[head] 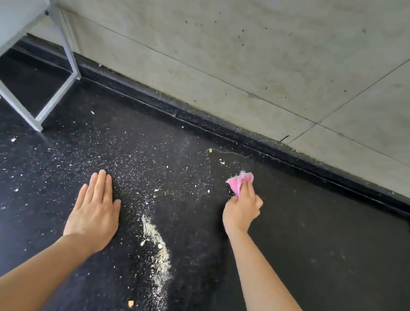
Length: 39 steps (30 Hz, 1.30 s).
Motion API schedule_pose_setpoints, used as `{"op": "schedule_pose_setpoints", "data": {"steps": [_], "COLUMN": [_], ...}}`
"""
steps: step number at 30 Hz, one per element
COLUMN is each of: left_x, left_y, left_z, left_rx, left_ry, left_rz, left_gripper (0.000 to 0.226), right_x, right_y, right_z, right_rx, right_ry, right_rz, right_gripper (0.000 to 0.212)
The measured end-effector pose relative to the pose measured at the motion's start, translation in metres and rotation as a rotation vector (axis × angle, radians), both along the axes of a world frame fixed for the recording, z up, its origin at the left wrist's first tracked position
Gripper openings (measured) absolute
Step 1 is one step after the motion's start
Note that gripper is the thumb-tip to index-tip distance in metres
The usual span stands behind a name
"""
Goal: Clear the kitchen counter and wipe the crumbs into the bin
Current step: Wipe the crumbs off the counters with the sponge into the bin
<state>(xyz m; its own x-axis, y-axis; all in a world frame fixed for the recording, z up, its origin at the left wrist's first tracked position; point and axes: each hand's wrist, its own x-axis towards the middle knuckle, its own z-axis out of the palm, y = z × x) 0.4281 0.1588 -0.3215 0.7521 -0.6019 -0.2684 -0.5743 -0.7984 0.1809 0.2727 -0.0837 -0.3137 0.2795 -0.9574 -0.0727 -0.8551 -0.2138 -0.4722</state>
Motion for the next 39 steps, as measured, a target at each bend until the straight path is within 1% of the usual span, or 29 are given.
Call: {"op": "schedule_pose_setpoints", "data": {"steps": [2,3,4,5,6,7,8,10,12,14,16,18,19,20,21,23,24,25,27,29,30,31,32,34,35,37,38,39], "left_x": [0.000,0.000,0.000,0.000,0.000,0.000,0.000,0.000,0.001,0.001,0.001,0.001,0.001,0.001,0.001,0.001,0.001,0.001,0.001,0.001,0.000,0.001,0.001,0.001,0.001,0.001,0.001,0.000], "left_y": [0.000,-0.001,-0.002,-0.002,-0.003,-0.003,-0.003,-0.003,-0.003,-0.003,-0.003,-0.002,-0.002,-0.001,-0.001,-0.001,-0.001,-0.001,-0.001,-0.002,-0.002,-0.002,-0.003,-0.002,-0.002,-0.002,-0.002,-0.002], "left_z": [0.005,0.007,0.009,0.010,0.011,0.012,0.013,0.015,0.015,0.015,0.014,0.012,0.011,0.010,0.009,0.008,0.009,0.009,0.011,0.013,0.013,0.014,0.014,0.014,0.013,0.013,0.013,0.014], "left_rx": [0.032,0.045,0.054,0.062,0.071,0.078,0.081,0.079,0.073,0.081,0.074,0.064,0.057,0.048,0.040,0.036,0.032,0.030,0.038,0.044,0.041,0.034,0.031,0.038,0.041,0.038,0.033,0.038], "left_ry": [0.012,0.017,0.022,0.024,0.023,0.021,0.023,0.036,0.044,0.035,0.028,0.016,0.008,0.003,-0.001,-0.001,0.003,0.008,0.010,0.013,0.016,0.016,0.017,0.013,0.011,0.015,0.019,0.018], "left_rz": [-0.007,-0.009,-0.010,-0.009,-0.008,-0.010,-0.010,-0.011,-0.011,-0.010,-0.009,-0.013,-0.016,-0.015,-0.016,-0.016,-0.016,-0.014,-0.016,-0.017,-0.017,-0.014,-0.012,-0.013,-0.013,-0.006,-0.003,-0.006], "left_gripper": [0.060,0.060,0.060,0.060,0.060,0.060,0.060,0.060,0.060,0.060,0.059,0.058,0.058,0.058,0.058,0.058,0.058,0.058,0.058,0.058,0.058,0.058,0.058,0.059,0.059,0.059,0.059,0.059], "right_x": [0.014,0.022,0.028,0.032,0.033,0.032,0.031,0.021,0.010,-0.001,-0.010,-0.012,-0.010,-0.006,-0.001,0.012,0.019,0.024,0.026,0.018,0.011,0.006,0.001,0.005,0.012,0.032,0.041,0.048], "right_y": [0.028,0.041,0.053,0.060,0.062,0.059,0.049,0.017,-0.026,-0.068,-0.102,-0.130,-0.140,-0.148,-0.150,-0.146,-0.142,-0.136,-0.128,-0.131,-0.135,-0.140,-0.143,-0.141,-0.134,-0.118,-0.113,-0.110], "right_z": [0.005,0.009,0.014,0.020,0.027,0.036,0.043,0.049,0.051,0.052,0.051,0.045,0.043,0.038,0.033,0.019,0.014,0.011,0.013,0.028,0.033,0.037,0.037,0.031,0.026,0.017,0.014,0.013], "right_rx": [0.025,0.113,0.260,0.398,0.506,0.573,0.605,0.574,0.486,0.381,0.316,0.275,0.268,0.265,0.257,0.163,0.109,0.083,0.131,0.286,0.318,0.315,0.276,0.179,0.128,0.032,0.021,0.056], "right_ry": [0.003,-0.076,-0.207,-0.346,-0.463,-0.533,-0.563,-0.597,-0.645,-0.625,-0.546,-0.466,-0.428,-0.366,-0.273,-0.055,0.001,0.014,-0.055,-0.273,-0.346,-0.363,-0.317,-0.166,-0.075,0.051,0.059,0.039], "right_rz": [0.218,0.319,0.389,0.429,0.418,0.361,0.281,0.080,-0.143,-0.319,-0.442,-0.526,-0.549,-0.548,-0.527,-0.438,-0.381,-0.321,-0.220,-0.273,-0.322,-0.354,-0.363,-0.332,-0.263,-0.047,0.060,0.141], "right_gripper": [0.068,0.063,0.055,0.043,0.031,0.022,0.022,0.036,0.036,0.030,0.021,0.036,0.035,0.026,0.021,0.030,0.031,0.030,0.022,0.018,0.024,0.030,0.030,0.029,0.026,0.023,0.022,0.021]}}
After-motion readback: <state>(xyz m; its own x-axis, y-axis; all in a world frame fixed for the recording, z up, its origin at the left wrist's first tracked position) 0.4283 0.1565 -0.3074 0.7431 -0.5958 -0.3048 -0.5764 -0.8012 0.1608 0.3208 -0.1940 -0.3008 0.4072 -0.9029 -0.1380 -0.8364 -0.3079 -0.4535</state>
